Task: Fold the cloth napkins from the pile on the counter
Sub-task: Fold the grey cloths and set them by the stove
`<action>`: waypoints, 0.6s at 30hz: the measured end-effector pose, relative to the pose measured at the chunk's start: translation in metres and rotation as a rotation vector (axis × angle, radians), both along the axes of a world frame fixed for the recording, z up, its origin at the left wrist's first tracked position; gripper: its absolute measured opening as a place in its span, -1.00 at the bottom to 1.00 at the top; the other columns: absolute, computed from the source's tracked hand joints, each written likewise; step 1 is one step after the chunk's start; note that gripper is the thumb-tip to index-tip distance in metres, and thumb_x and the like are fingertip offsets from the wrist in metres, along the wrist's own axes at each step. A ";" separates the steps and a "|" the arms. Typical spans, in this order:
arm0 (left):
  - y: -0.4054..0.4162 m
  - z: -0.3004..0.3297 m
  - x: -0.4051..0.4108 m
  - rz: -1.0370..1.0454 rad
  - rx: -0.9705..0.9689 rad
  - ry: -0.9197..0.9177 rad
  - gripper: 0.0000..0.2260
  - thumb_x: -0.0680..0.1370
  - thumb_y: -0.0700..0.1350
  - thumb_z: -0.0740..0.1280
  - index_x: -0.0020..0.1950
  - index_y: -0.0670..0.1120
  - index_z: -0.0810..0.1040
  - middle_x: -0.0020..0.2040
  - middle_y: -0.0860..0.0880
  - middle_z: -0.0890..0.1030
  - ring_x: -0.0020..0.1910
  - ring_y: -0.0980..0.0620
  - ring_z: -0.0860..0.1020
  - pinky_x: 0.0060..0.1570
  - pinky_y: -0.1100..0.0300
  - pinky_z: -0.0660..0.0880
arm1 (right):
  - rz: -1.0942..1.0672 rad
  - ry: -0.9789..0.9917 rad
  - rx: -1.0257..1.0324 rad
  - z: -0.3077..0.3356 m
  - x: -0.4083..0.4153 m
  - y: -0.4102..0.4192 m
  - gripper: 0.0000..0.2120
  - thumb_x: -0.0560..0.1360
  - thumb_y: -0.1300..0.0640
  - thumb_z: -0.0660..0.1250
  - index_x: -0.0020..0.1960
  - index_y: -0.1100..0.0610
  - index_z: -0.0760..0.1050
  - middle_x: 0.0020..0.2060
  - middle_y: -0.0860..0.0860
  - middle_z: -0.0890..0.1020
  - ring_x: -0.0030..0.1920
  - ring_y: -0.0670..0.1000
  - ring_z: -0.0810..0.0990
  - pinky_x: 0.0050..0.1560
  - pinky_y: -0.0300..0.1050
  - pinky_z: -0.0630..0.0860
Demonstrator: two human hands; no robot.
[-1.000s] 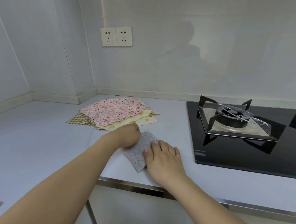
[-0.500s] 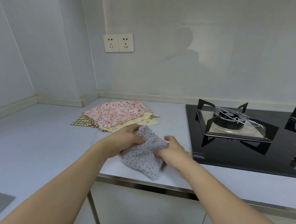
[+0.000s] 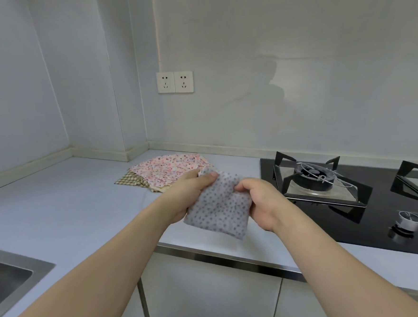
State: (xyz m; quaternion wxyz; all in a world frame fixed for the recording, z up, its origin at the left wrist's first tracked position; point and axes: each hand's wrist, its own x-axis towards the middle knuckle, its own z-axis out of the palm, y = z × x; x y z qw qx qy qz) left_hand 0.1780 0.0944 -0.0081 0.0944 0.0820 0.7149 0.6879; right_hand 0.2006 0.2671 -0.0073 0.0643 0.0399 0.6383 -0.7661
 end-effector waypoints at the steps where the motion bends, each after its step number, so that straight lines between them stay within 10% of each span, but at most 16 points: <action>1: 0.003 0.001 -0.004 0.047 0.035 0.032 -0.47 0.56 0.08 0.35 0.41 -0.19 0.37 0.27 -0.09 0.57 0.13 -0.11 0.62 0.17 -0.10 0.54 | -0.016 0.013 -0.024 0.004 -0.005 0.001 -0.81 0.50 0.32 0.22 0.07 0.27 0.55 -0.10 0.14 0.69 -0.10 0.09 0.64 -0.08 -0.02 0.56; 4: 0.014 0.002 -0.029 0.232 -0.010 0.149 -0.48 0.59 0.11 0.31 0.49 -0.02 0.26 0.28 0.06 0.41 0.28 -0.08 0.48 0.26 -0.12 0.46 | -0.021 -0.021 -0.132 0.009 -0.033 0.004 -0.87 0.56 0.21 0.29 0.03 0.24 0.58 -0.15 0.11 0.71 -0.15 0.09 0.68 -0.16 -0.03 0.57; 10: 0.034 -0.016 -0.119 0.318 -0.028 0.230 -0.84 0.58 0.05 0.30 -0.12 0.04 0.37 -0.17 -0.07 0.47 -0.19 -0.01 0.48 -0.14 0.01 0.48 | -0.101 -0.167 -0.029 -0.015 -0.120 -0.001 -0.72 0.66 0.06 0.12 0.15 0.22 0.51 -0.07 0.13 0.66 -0.14 0.10 0.66 -0.29 -0.10 0.60; 15: 0.065 0.010 -0.174 0.427 -0.157 0.266 -0.77 0.66 0.04 0.14 -0.10 -0.08 0.29 -0.31 -0.02 0.32 -0.35 0.04 0.31 -0.34 0.19 0.29 | -0.341 -0.034 0.339 0.013 -0.174 0.009 -0.69 0.65 -0.04 0.03 0.18 0.15 0.39 0.12 0.10 0.55 0.11 0.12 0.55 0.18 0.15 0.52; 18: 0.088 0.062 -0.176 0.458 -0.207 0.276 -0.76 0.68 0.01 0.10 -0.10 -0.12 0.30 -0.35 0.04 0.33 -0.40 0.10 0.31 -0.39 0.24 0.25 | -0.452 0.054 0.487 0.064 -0.173 0.029 -0.68 0.66 -0.07 0.02 0.04 0.16 0.38 -0.04 0.06 0.55 0.01 0.09 0.52 0.11 0.01 0.45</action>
